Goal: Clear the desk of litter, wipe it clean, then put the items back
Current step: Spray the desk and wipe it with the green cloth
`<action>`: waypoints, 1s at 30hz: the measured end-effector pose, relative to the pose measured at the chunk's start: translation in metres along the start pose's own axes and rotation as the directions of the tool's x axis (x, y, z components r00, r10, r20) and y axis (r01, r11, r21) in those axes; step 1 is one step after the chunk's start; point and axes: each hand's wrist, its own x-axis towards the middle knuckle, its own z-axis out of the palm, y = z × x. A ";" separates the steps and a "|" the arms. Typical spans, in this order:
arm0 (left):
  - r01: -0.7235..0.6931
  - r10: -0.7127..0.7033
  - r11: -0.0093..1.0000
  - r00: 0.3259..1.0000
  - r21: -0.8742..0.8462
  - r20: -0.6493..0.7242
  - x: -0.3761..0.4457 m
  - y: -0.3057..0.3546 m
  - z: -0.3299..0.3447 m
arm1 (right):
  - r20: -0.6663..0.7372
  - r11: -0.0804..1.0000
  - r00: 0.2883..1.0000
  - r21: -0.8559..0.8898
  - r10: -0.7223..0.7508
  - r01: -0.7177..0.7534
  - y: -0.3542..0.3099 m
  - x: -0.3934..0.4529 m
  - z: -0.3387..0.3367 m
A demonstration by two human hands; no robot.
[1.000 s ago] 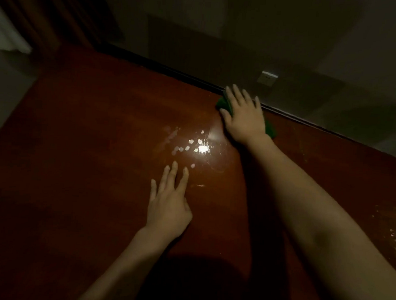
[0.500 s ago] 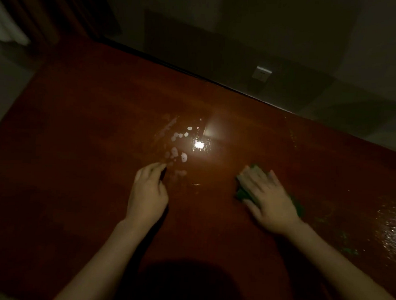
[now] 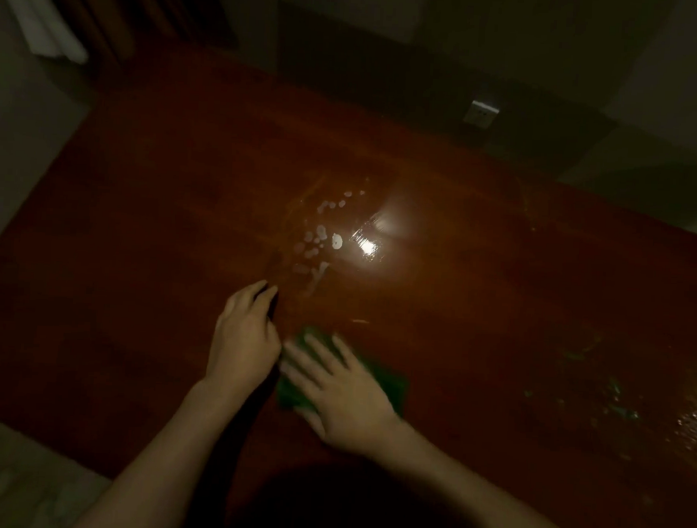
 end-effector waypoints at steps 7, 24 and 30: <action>-0.035 0.035 0.999 0.998 0.015 0.043 -0.024 -0.019 -0.003 | -0.003 0.956 0.956 0.022 0.294 -0.294 0.053 -0.113 0.020; -0.079 0.081 0.996 0.995 -0.033 0.055 -0.103 -0.099 -0.008 | 0.015 1.000 1.000 -0.007 -0.006 0.007 -0.142 -0.031 0.034; -0.121 0.116 0.992 0.989 0.046 0.093 -0.124 -0.113 -0.004 | 0.009 0.998 1.000 -0.065 0.024 -0.023 -0.103 -0.119 0.049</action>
